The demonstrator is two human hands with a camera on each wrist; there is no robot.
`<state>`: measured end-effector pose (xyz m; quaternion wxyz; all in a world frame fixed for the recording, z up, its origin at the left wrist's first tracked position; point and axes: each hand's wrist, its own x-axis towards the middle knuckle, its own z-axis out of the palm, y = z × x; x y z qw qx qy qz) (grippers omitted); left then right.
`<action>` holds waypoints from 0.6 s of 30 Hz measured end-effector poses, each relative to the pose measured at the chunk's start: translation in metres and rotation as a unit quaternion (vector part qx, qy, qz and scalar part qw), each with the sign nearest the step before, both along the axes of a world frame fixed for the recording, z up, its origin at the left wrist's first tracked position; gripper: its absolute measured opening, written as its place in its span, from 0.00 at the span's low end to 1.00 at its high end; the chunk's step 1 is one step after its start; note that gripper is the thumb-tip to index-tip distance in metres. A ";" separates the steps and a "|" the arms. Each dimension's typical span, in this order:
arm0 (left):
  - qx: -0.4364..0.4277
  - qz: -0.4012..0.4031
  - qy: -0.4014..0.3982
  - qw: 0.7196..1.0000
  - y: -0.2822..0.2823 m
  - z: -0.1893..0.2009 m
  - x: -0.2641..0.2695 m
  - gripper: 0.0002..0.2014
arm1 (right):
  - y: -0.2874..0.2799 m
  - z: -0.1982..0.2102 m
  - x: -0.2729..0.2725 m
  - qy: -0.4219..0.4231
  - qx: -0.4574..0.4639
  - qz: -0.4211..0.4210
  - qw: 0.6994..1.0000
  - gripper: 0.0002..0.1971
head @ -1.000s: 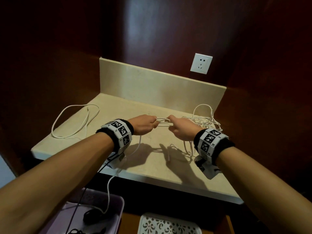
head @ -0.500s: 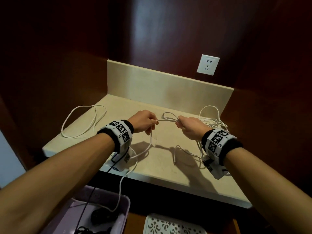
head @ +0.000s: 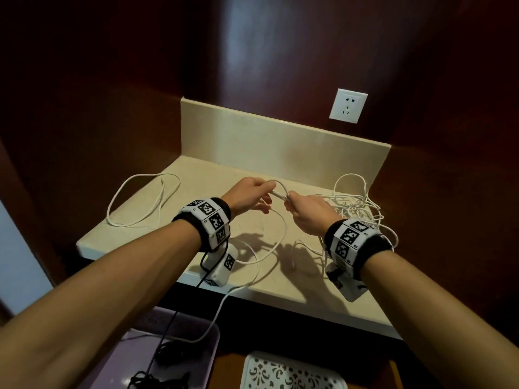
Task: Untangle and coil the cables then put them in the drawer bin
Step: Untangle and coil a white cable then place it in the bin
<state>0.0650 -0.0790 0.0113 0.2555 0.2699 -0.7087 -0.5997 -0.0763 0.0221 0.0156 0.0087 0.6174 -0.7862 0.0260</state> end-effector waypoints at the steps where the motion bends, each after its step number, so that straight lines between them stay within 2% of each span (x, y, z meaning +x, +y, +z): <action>1: -0.003 0.007 0.002 1.000 0.000 -0.001 0.000 0.10 | 0.000 -0.001 0.001 -0.006 -0.001 0.000 1.000 0.10; 8: -0.026 0.029 0.025 0.999 0.002 0.003 0.004 0.08 | -0.004 -0.007 0.013 -0.102 -0.015 -0.004 0.995 0.12; 11: -0.046 0.040 0.024 0.998 0.001 0.006 0.006 0.11 | -0.007 -0.010 0.013 -0.138 -0.032 -0.027 0.990 0.06; 13: -0.047 0.049 0.029 0.997 -0.002 0.008 0.009 0.13 | -0.007 -0.012 0.009 -0.230 -0.056 -0.048 0.970 0.04; 15: -0.049 0.058 0.033 0.997 -0.006 0.009 0.012 0.13 | -0.007 -0.013 0.005 -0.346 -0.070 -0.062 0.933 0.05; 18: -0.058 0.063 0.037 0.996 -0.011 0.010 0.017 0.11 | -0.002 -0.010 0.000 -0.444 -0.061 -0.065 0.892 0.03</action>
